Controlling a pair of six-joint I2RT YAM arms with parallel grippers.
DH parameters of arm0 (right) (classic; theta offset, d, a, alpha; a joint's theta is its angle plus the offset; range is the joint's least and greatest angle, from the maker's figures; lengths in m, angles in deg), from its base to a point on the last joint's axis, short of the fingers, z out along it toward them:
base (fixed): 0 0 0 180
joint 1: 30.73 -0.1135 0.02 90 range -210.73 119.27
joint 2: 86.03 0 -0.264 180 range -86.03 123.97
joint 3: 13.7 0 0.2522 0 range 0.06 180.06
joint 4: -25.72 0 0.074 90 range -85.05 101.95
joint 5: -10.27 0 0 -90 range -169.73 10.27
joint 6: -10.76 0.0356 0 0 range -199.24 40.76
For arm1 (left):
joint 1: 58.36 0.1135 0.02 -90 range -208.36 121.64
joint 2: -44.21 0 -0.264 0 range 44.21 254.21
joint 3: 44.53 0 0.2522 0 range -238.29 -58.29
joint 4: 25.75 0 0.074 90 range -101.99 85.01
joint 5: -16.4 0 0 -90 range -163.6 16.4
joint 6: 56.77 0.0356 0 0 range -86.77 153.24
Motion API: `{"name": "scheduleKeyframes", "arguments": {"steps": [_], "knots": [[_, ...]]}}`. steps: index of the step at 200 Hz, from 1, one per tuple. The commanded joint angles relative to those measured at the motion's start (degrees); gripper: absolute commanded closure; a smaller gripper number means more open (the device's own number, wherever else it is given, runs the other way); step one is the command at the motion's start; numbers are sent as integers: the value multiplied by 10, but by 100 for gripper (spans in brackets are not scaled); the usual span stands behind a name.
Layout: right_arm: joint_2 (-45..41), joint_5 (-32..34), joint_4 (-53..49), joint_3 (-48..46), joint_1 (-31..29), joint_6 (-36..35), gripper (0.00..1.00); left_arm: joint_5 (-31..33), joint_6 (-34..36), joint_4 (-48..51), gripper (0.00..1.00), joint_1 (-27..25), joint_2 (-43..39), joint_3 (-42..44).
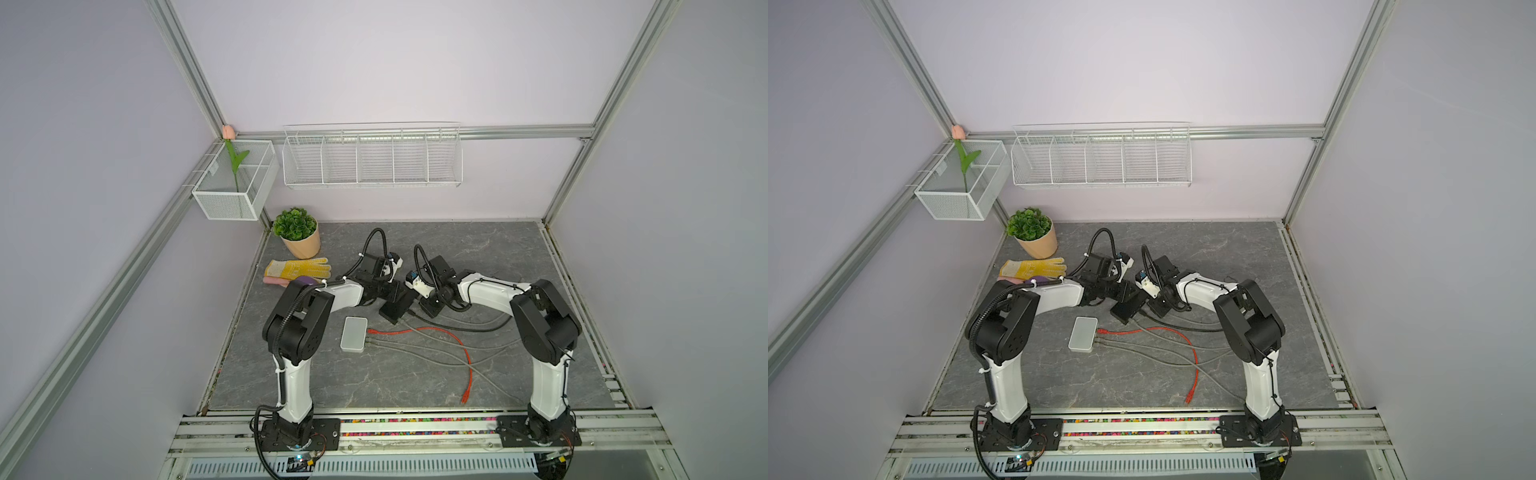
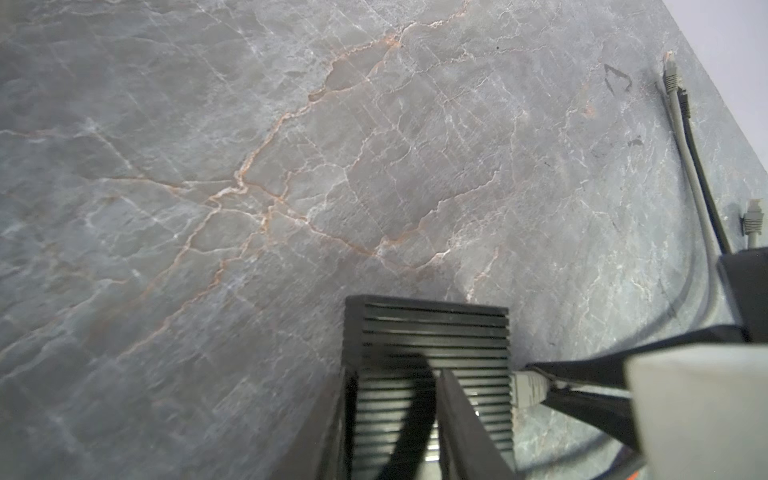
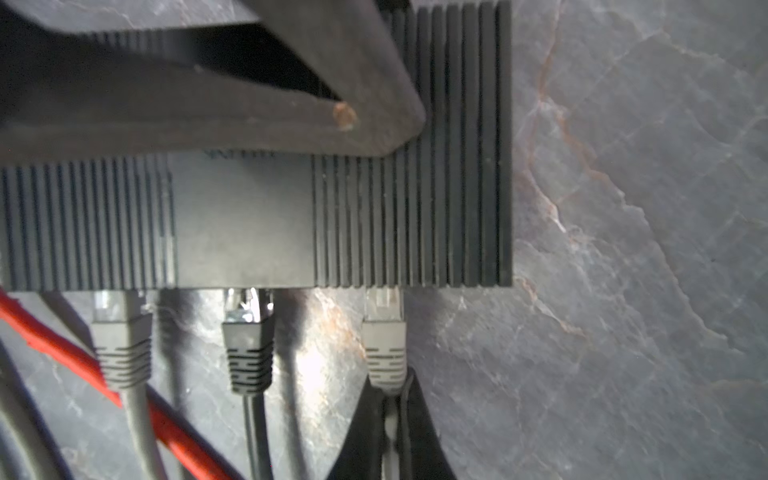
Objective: Insert the plug into the switch port
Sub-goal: 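Open the right gripper off the seated plug while the left gripper lifts off the box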
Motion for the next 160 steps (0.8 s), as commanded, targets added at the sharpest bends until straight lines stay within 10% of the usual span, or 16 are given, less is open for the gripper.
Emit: {"name": "scheduleKeyframes", "arguments": {"steps": [1,160], "knots": [[35,-43,325,8,-21,25,93,-249,13,148,68,-105,49,42],[-46,84,121,-28,-27,-15,64,-49,-38,231,63,54,-74,-28]]}}
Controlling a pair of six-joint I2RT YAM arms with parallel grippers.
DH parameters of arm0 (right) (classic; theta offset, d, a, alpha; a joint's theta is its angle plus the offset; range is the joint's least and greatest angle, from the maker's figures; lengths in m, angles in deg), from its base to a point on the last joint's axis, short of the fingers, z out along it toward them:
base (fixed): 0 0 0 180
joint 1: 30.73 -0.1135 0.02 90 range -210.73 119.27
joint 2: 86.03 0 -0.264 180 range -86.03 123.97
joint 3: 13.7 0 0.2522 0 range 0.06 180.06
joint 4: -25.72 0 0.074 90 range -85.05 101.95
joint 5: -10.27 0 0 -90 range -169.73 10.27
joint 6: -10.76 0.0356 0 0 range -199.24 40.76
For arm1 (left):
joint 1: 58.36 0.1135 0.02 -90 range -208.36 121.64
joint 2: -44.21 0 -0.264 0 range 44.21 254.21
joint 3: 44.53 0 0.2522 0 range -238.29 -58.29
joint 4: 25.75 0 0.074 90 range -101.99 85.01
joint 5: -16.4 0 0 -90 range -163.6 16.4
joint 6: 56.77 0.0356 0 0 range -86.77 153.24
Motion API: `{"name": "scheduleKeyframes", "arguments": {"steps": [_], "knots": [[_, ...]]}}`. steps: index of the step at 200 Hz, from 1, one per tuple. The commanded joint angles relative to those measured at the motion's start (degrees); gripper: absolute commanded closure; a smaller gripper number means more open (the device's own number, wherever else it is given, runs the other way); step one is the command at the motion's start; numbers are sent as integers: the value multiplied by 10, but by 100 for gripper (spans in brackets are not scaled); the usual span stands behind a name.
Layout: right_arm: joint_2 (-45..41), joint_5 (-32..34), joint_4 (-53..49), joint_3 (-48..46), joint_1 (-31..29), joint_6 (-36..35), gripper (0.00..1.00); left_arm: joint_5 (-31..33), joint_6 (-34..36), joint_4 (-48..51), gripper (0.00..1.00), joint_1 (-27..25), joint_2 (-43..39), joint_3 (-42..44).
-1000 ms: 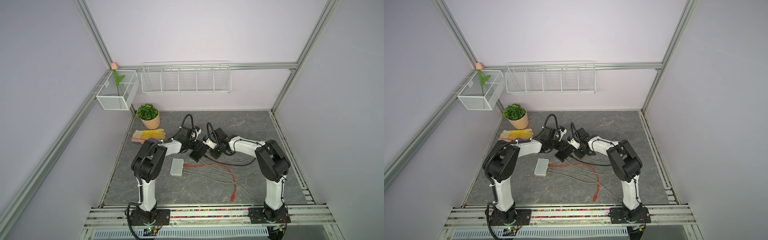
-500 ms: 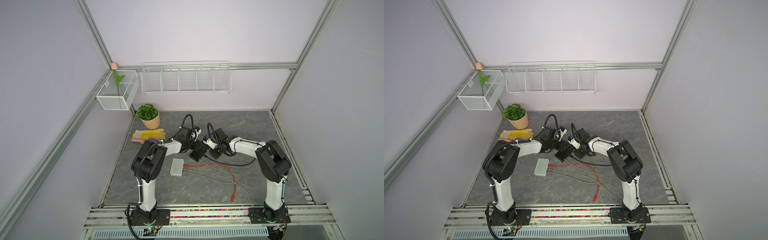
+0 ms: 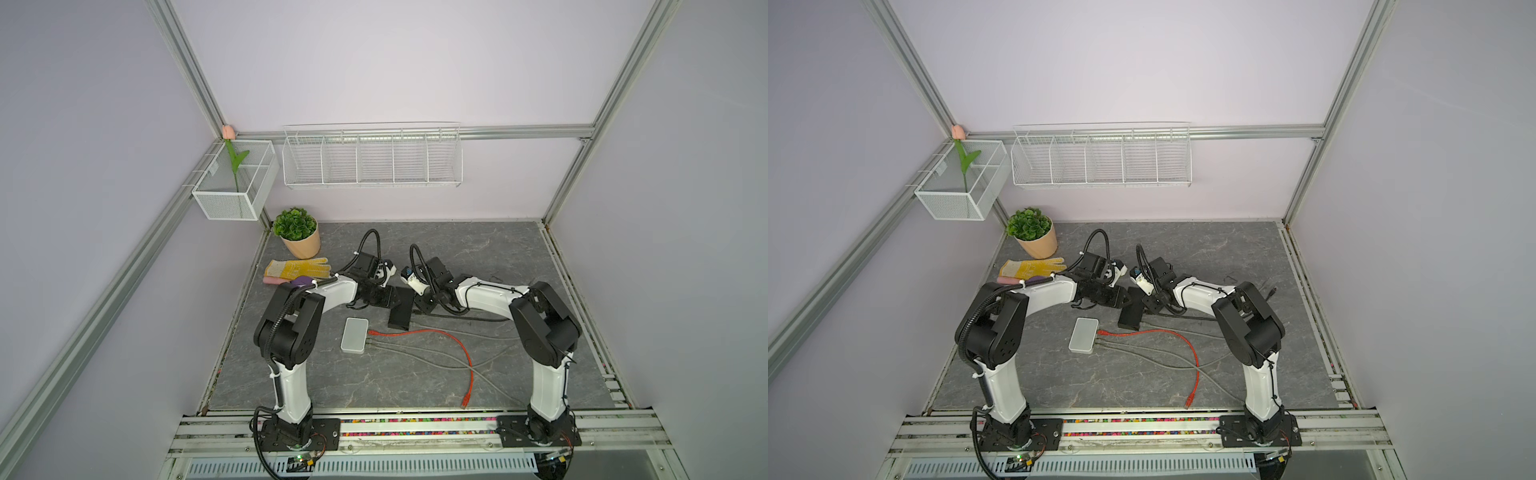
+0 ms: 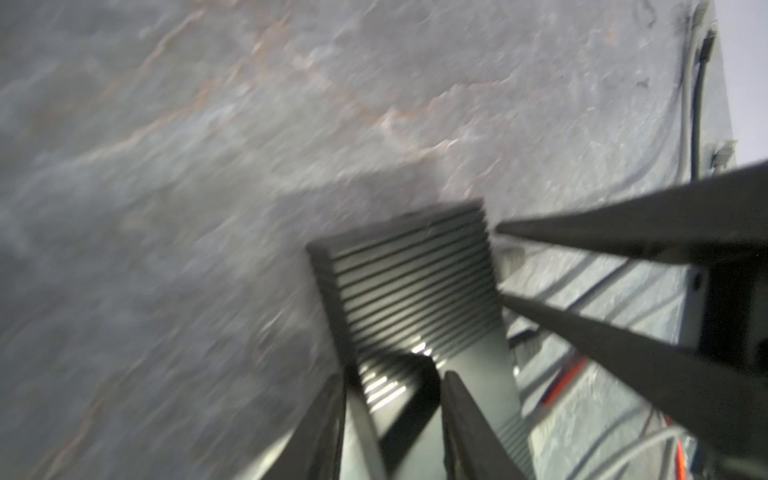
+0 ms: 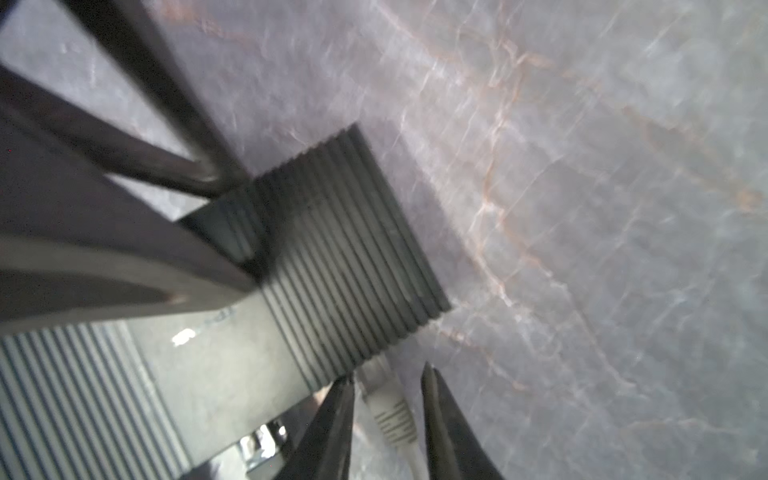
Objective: Insert the plug into the switch port
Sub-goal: 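Open the right gripper off the seated plug while the left gripper lifts off the box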
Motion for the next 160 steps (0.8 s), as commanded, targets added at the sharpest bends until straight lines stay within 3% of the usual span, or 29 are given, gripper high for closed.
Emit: {"name": "scheduleKeyframes", "arguments": {"steps": [1,65,91,160], "knots": [[-36,19,27,-14,-4,-11,64,-6,-9,45,63,14,-35,-12],[-115,44,-40,-25,-5,5,60,64,-60,-5,63,51,-150,50],[-188,19,-52,-68,-14,28,59,47,-71,-39,62,49,-222,101],[-339,12,-122,-175,-79,113,57,41,-53,-53,60,-50,-366,196]]}}
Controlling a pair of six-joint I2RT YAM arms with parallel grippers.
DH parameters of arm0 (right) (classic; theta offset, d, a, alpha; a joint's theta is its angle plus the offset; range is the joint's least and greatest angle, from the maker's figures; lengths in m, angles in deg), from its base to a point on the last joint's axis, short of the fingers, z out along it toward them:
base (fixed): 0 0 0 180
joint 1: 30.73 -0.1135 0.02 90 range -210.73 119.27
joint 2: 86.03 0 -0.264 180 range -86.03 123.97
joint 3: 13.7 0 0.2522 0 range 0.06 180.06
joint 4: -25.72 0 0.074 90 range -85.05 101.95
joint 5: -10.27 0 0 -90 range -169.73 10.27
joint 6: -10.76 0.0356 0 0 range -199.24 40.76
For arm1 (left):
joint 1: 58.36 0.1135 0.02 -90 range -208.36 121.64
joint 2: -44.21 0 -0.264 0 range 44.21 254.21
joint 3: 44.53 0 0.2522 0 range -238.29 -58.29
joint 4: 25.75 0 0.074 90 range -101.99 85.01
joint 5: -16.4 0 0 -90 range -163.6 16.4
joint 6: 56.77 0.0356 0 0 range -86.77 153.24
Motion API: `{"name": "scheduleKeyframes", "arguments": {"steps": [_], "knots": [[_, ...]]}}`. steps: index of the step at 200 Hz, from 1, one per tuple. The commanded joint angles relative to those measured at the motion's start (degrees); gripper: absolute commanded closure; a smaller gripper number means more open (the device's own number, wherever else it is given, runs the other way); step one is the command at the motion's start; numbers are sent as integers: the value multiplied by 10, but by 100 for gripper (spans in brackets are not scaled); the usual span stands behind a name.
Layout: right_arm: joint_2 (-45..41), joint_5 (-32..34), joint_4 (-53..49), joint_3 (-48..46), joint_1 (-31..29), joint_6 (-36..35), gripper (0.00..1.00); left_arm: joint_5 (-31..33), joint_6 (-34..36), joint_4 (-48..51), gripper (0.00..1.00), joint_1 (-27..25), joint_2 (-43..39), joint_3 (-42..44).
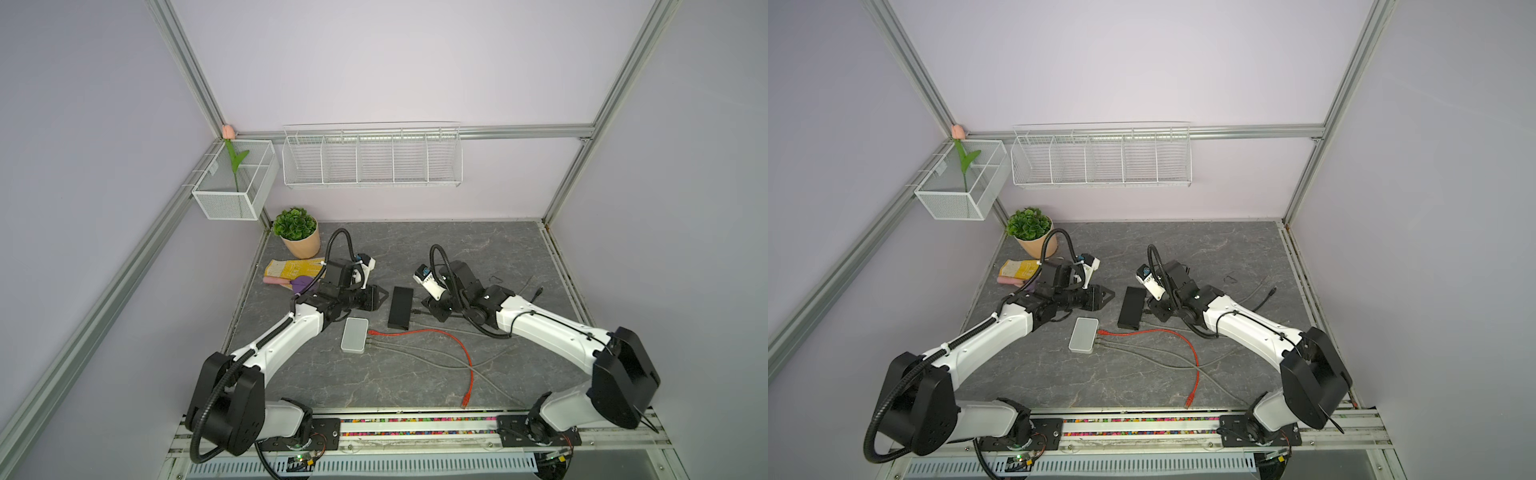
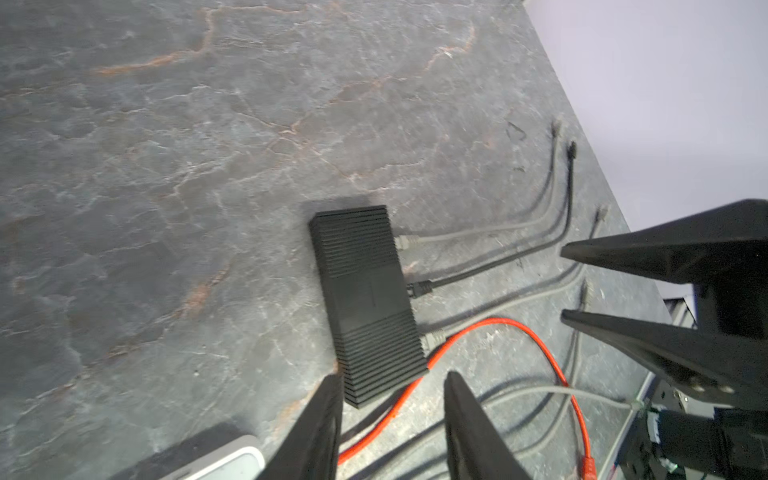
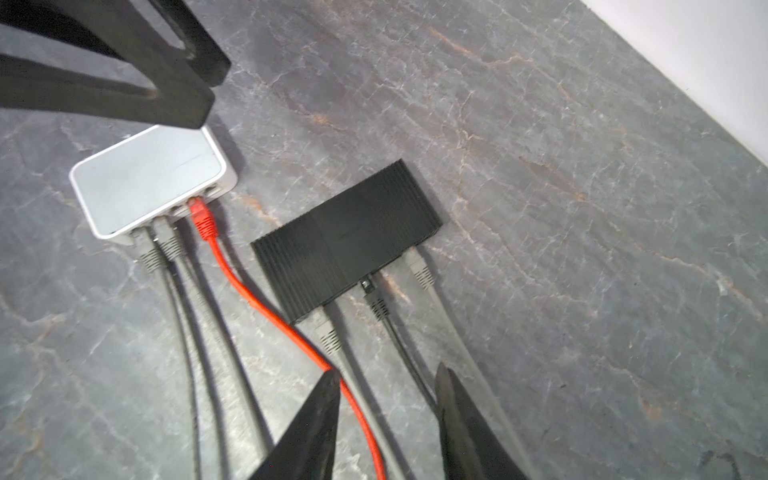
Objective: Insert the plug into the switch port
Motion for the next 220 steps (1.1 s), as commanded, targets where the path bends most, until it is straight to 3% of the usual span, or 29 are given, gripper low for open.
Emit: {"name": "scheduleKeyframes", "arguments": {"steps": [1,39,67,86,146,220], "knots": [[-52,-8,-51,-43,-26,55,57,-6,8,-10,60,-35,-35,23],[-159,-57,-83,-119,-56,139,54,-32,-8,-24,58,-95,-90,66],[-232,-87,-74,-193,-67,214,41,-57,-40,-67,57,-114,-109,113],[-257,-89,-76,-229,-74,242,40,-65,-53,-83,57,-128,-109,133],[-228,-107,-104,-274,-91,301,44,-29,-82,-58,57,-189,-143,173],[-165,-46,-125,-273,-92,359,45,-2,-118,-71,57,-191,-184,217]]}}
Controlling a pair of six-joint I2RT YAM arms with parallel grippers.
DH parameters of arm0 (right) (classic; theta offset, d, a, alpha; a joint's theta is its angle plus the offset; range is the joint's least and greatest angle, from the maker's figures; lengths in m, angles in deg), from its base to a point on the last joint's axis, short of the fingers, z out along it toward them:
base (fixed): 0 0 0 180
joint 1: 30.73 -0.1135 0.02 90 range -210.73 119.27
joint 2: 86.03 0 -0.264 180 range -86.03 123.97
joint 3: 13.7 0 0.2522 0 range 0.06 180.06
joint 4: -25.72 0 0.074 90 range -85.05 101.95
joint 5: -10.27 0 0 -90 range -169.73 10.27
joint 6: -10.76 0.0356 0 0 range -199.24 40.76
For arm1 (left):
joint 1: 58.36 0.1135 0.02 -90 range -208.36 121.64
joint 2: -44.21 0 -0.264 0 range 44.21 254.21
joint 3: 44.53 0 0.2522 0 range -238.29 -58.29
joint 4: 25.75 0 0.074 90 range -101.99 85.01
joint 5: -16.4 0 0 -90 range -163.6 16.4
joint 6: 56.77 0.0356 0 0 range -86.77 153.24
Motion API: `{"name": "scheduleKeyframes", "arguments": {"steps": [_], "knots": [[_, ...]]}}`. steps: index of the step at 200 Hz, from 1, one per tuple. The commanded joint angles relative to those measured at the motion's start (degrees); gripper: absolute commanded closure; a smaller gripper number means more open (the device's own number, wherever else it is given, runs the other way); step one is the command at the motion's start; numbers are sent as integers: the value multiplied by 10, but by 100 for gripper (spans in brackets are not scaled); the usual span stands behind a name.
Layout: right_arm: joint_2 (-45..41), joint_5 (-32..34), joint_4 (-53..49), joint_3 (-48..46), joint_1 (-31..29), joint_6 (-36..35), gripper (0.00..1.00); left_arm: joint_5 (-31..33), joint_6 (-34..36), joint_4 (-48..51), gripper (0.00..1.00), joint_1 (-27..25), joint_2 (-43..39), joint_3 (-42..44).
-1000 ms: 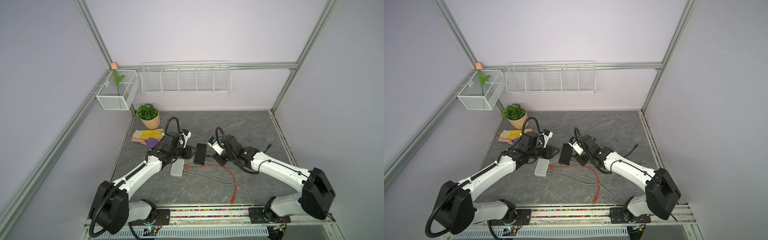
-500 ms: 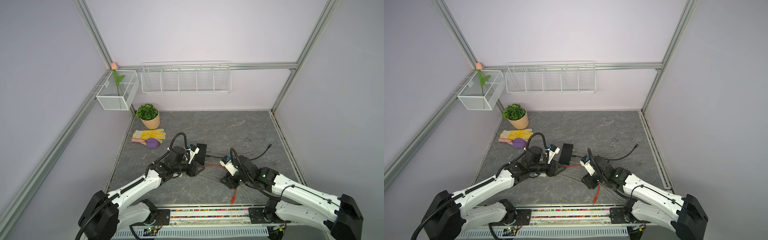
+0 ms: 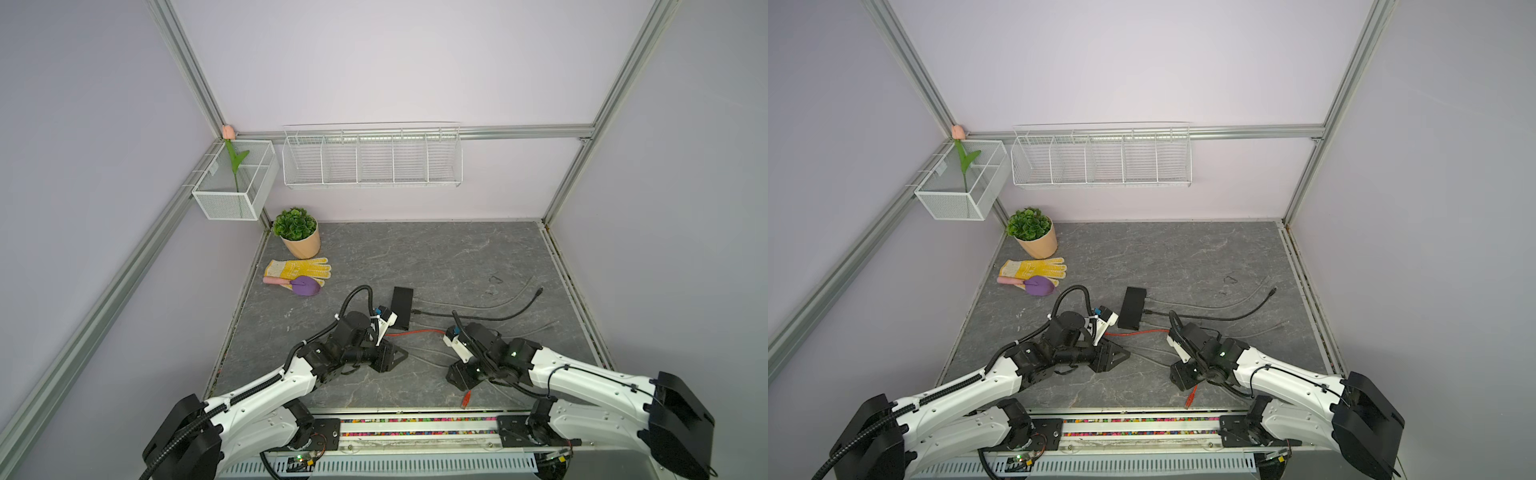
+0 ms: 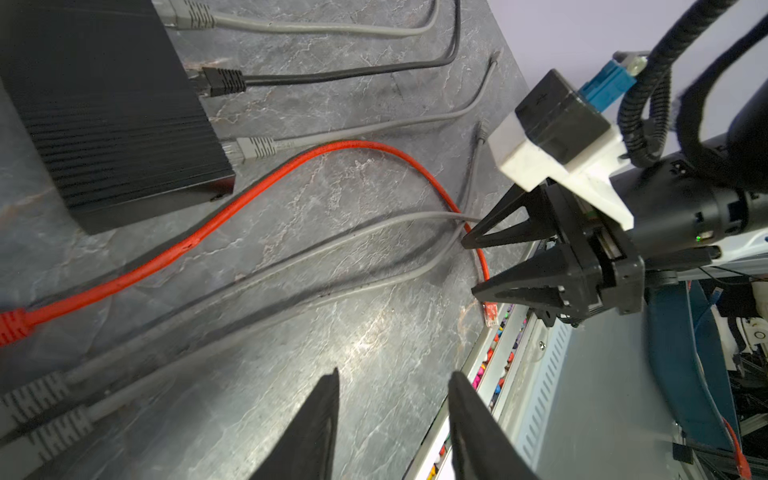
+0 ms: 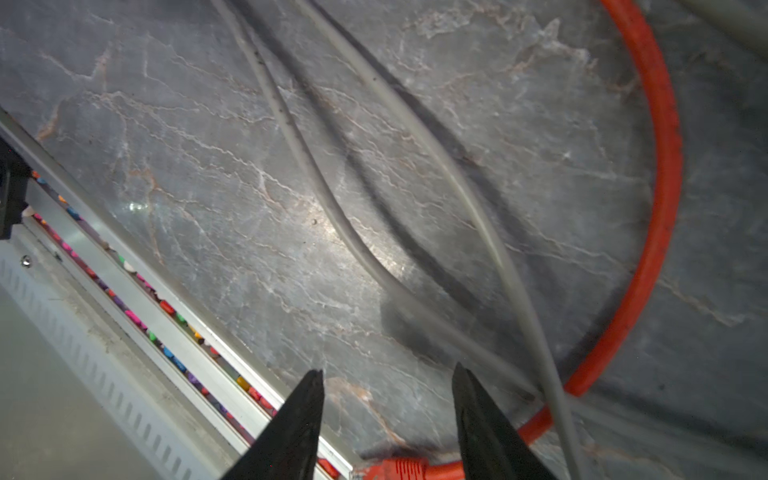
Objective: Insert the plug into the switch port
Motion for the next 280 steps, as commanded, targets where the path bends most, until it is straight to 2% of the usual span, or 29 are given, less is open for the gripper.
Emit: {"name": "scheduleKeyframes", "arguments": {"steps": [1,28,63,84,105,129,140,185,230,280], "knots": [[28,34,-19,-2,-4,34,45,9,-14,-8,57,-2,-9,1],[96,79,-40,27,-4,52,45,-7,-27,-10,58,-1,2,10],[153,148,-49,59,-1,58,46,15,-26,-11,57,-2,-6,29],[193,199,-76,90,3,50,45,42,-25,-20,58,-2,-6,38],[239,239,-98,127,20,39,45,102,-32,-26,58,-1,7,45],[278,227,-75,148,57,16,44,169,-30,-22,59,2,27,38],[292,223,-64,156,76,5,44,180,-22,-23,59,9,38,31],[342,216,-48,219,127,-37,44,149,-8,-76,59,84,112,11],[395,201,-32,270,157,-63,44,149,33,-32,61,111,206,-66],[438,186,-26,320,169,-91,45,105,23,-70,62,196,243,-61]]}}
